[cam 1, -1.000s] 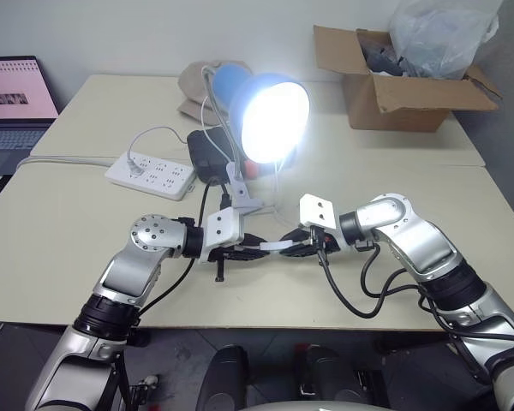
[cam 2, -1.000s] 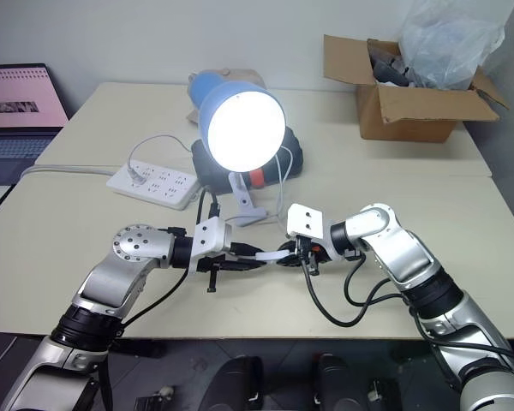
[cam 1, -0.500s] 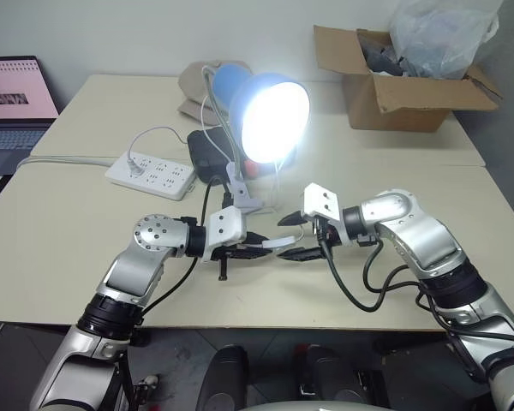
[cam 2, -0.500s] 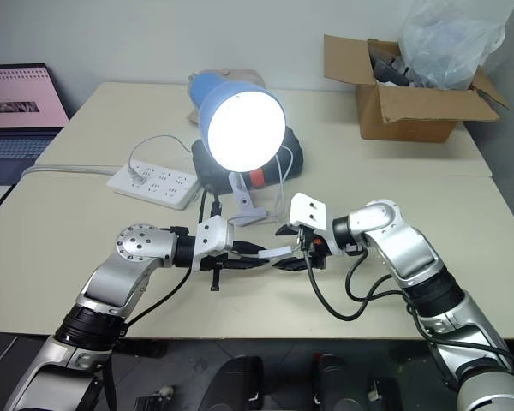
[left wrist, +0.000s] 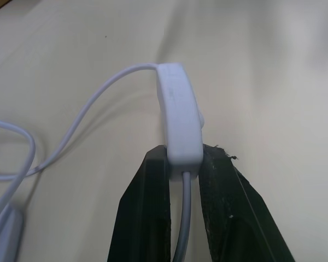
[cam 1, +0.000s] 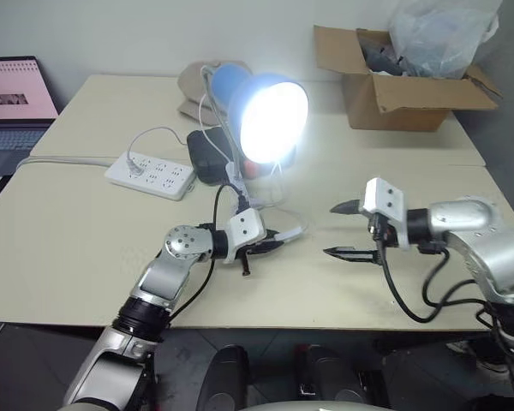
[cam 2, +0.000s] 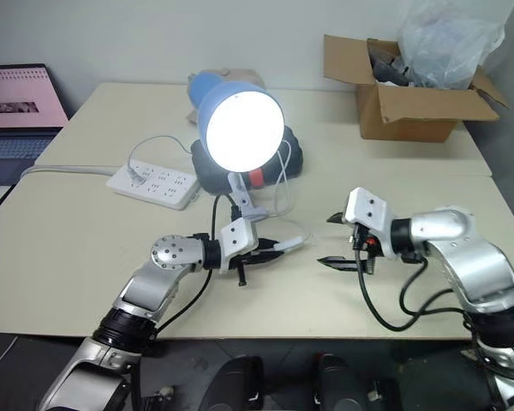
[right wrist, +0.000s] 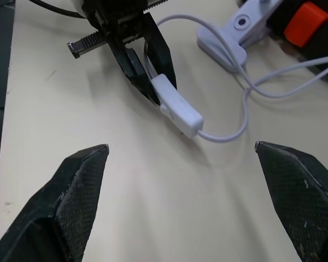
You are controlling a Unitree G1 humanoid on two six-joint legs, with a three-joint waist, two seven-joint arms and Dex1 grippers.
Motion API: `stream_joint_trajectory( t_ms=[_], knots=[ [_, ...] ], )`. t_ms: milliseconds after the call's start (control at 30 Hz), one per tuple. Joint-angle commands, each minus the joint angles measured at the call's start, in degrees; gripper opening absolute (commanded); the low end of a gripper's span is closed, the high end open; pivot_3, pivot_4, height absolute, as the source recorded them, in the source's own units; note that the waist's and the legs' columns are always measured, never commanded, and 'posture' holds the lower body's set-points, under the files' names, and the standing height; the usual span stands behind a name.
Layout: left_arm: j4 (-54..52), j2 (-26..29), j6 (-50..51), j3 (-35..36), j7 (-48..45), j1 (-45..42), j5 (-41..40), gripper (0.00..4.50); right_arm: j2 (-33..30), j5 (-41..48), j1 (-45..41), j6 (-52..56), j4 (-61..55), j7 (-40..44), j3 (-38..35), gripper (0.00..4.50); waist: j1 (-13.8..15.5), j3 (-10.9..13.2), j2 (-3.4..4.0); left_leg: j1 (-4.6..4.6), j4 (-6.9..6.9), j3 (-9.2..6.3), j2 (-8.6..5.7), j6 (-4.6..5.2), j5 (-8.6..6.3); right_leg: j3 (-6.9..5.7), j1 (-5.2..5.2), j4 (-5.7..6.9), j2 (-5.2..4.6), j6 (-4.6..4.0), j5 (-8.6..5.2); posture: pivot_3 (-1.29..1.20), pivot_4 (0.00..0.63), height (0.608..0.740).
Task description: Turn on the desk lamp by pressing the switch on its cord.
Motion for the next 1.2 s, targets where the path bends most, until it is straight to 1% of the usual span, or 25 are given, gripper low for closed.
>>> stream_joint_trajectory(
  t_ms=[33,167,233,300,333,433,467,500,633,767,833,933,1033,1200],
  knots=[
    [0.82,-0.59,-1.01,0.2,0.59,-0.71,-0.1,0.76,-1.67,4.59,2.54,4.09,-7.49,-1.91,-5.33,4.5,-0.13,0.0,0.0,0.0,0.01,0.0,0.0,0.0,0.0,0.01,0.0,0.0,0.0,0.0,0.0,0.0,0.15,0.74],
    [2.19,-0.33,-1.67,-0.08,-0.81,-1.37,-0.5,1.57,-1.38,7.17,4.05,6.96,-10.75,-4.43,-7.14,4.5,-0.12,0.0,0.0,0.0,0.01,-0.03,-0.01,0.0,0.0,-0.01,0.0,0.01,0.0,0.0,0.0,0.0,0.15,0.74],
    [2.6,0.12,-2.01,0.06,-1.71,-1.59,-0.66,2.09,-1.54,8.1,4.41,7.65,-11.52,-5.29,-7.41,4.5,-0.12,0.0,0.0,0.0,0.02,-0.02,-0.02,0.0,0.0,-0.01,0.01,0.01,-0.01,0.01,0.01,0.0,0.15,0.74],
    [3.04,0.54,-2.42,0.25,-2.37,-1.77,-0.59,2.44,-1.73,8.6,4.36,7.78,-11.51,-5.82,-7.31,4.5,-0.11,0.0,0.0,0.0,0.02,-0.02,-0.02,0.0,0.0,-0.01,0.01,0.0,-0.01,0.01,0.01,0.0,0.15,0.74],
    [3.26,0.7,-2.67,0.29,-2.64,-1.84,-0.49,2.72,-1.79,8.77,4.27,7.75,-11.37,-6.03,-7.19,4.5,-0.1,0.0,0.0,0.0,0.02,-0.02,-0.02,0.0,0.0,-0.01,0.01,-0.01,-0.01,0.01,0.01,0.0,0.15,0.74],
    [2.07,2.5,-3.96,0.92,-3.93,-0.87,-0.65,3.31,-1.98,9.34,4.17,7.39,-11.07,-6.51,-6.97,4.5,-0.12,0.0,0.0,0.0,0.02,-0.01,-0.02,0.0,0.0,0.0,0.01,-0.02,-0.01,0.01,0.01,0.0,0.15,0.74],
    [1.48,3.2,-4.42,1.12,-4.63,-0.43,-1.04,3.61,-2.02,9.5,4.16,7.28,-11.0,-6.6,-6.94,4.5,-0.13,0.0,0.0,0.0,0.02,-0.02,-0.02,0.0,0.0,0.0,0.01,-0.02,-0.01,0.01,0.01,0.0,0.15,0.74],
    [-0.09,4.43,-3.63,1.62,-6.01,0.5,-2.24,3.73,-2.09,9.64,4.18,7.21,-10.98,-6.66,-6.95,4.5,-0.14,0.0,0.0,0.0,0.01,-0.02,-0.01,0.0,0.0,-0.01,0.01,-0.02,-0.01,0.01,0.01,0.0,0.15,0.74],
    [-6.41,8.56,0.37,4.91,-7.47,4.27,-6.19,3.73,-2.4,10.23,4.5,6.85,-10.85,-6.78,-7.39,4.5,-0.27,0.0,0.0,0.0,-0.01,-0.01,0.0,0.0,0.0,0.0,0.0,-0.03,-0.01,0.0,0.0,0.0,0.15,0.74],
    [-18.59,14.08,13.33,14.0,-7.27,9.44,-16.76,3.73,-2.73,11.71,5.17,6.69,-10.63,-7.08,-9.08,4.5,-0.24,0.01,-0.02,-0.01,-0.01,-0.04,0.03,-0.01,0.0,-0.03,0.0,-0.04,-0.02,0.0,-0.01,0.0,0.15,0.74],
    [-22.13,16.56,17.02,16.82,-7.33,10.72,-19.94,3.73,-2.71,12.12,5.55,6.41,-10.41,-7.26,-9.7,4.5,-0.24,0.01,-0.02,-0.01,-0.01,-0.05,0.02,-0.01,0.0,-0.04,0.0,-0.04,-0.04,0.0,-0.01,0.0,0.15,0.74],
    [-23.51,18.91,21.53,20.4,-7.57,11.87,-24.2,3.73,-2.45,12.35,6.44,4.38,-10.16,-6.91,-10.78,4.5,-0.2,0.01,-0.01,0.02,0.0,-0.07,0.0,-0.01,0.0,-0.07,0.04,-0.03,-0.06,0.0,-0.01,0.0,0.15,0.74],
    [-24.64,21.66,22.59,21.86,-8.48,13.91,-24.97,3.73,-2.79,13.59,7.76,3.01,-10.08,-6.17,-12.82,4.5,-0.18,0.01,-0.02,0.02,0.0,-0.07,-0.02,-0.01,0.0,-0.08,0.05,-0.04,-0.07,0.0,-0.01,0.0,0.15,0.74],
    [-26.2,23.77,23.67,24.65,-8.14,16.22,-26.96,3.73,-5.39,14.31,11.08,-0.99,-9.7,-2.43,-15.71,4.5,-0.04,0.01,-0.02,0.0,-0.02,-0.07,-0.02,-0.01,-0.01,-0.08,0.03,-0.1,-0.08,-0.02,-0.02,0.0,0.15,0.74]
  ],
)
